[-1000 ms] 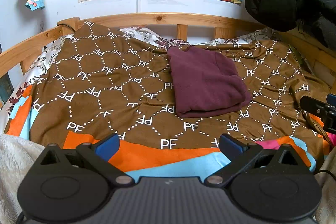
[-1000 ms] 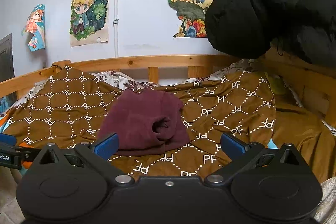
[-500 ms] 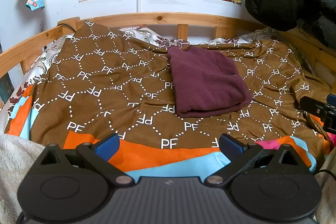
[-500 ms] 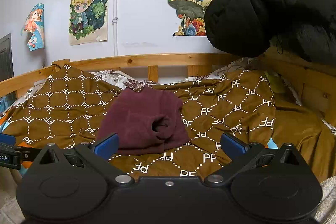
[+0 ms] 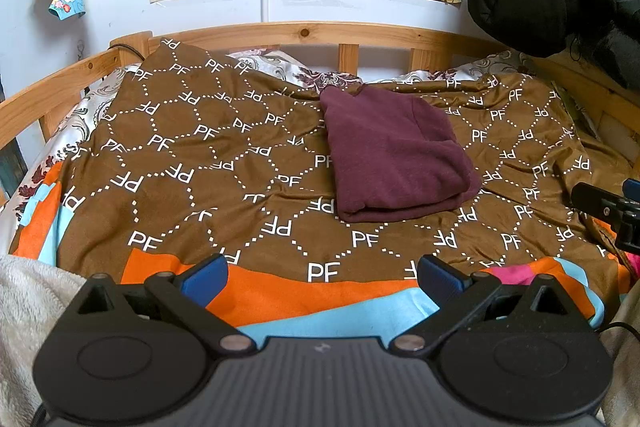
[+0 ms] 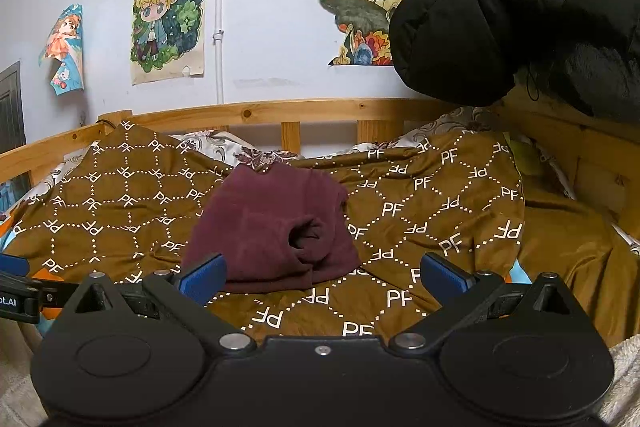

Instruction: Fold small clothes

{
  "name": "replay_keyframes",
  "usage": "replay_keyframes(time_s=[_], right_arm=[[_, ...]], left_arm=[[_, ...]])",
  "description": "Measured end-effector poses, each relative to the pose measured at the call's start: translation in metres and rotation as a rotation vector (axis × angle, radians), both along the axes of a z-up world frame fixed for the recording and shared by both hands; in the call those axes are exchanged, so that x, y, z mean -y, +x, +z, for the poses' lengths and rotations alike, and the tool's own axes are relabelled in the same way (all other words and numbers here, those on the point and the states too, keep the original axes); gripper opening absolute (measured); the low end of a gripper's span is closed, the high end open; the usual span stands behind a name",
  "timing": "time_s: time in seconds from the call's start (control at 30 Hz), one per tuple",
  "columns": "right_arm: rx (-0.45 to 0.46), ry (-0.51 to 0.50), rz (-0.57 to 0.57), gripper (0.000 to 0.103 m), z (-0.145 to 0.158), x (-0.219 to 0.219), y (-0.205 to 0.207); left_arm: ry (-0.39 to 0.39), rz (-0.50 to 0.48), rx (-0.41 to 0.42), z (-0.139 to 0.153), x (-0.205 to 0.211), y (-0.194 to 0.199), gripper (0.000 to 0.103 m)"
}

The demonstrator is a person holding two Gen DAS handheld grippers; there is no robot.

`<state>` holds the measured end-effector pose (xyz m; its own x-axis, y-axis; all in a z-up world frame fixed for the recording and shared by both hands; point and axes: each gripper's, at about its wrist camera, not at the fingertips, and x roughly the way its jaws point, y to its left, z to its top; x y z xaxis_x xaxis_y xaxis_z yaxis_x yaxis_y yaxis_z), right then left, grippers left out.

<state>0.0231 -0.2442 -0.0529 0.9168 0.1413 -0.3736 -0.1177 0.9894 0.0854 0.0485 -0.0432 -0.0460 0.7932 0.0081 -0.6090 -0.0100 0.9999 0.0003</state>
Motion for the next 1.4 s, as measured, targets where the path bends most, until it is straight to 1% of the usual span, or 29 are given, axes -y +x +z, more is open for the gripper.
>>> replay_keyframes(time_s=[1.4], right_arm=[[0.006, 0.006, -0.005, 0.102, 0.0002, 0.0017, -0.0012]], left_arm=[[0.001, -0.002, -0.002, 0.0011, -0.0006, 0.0006, 0.102]])
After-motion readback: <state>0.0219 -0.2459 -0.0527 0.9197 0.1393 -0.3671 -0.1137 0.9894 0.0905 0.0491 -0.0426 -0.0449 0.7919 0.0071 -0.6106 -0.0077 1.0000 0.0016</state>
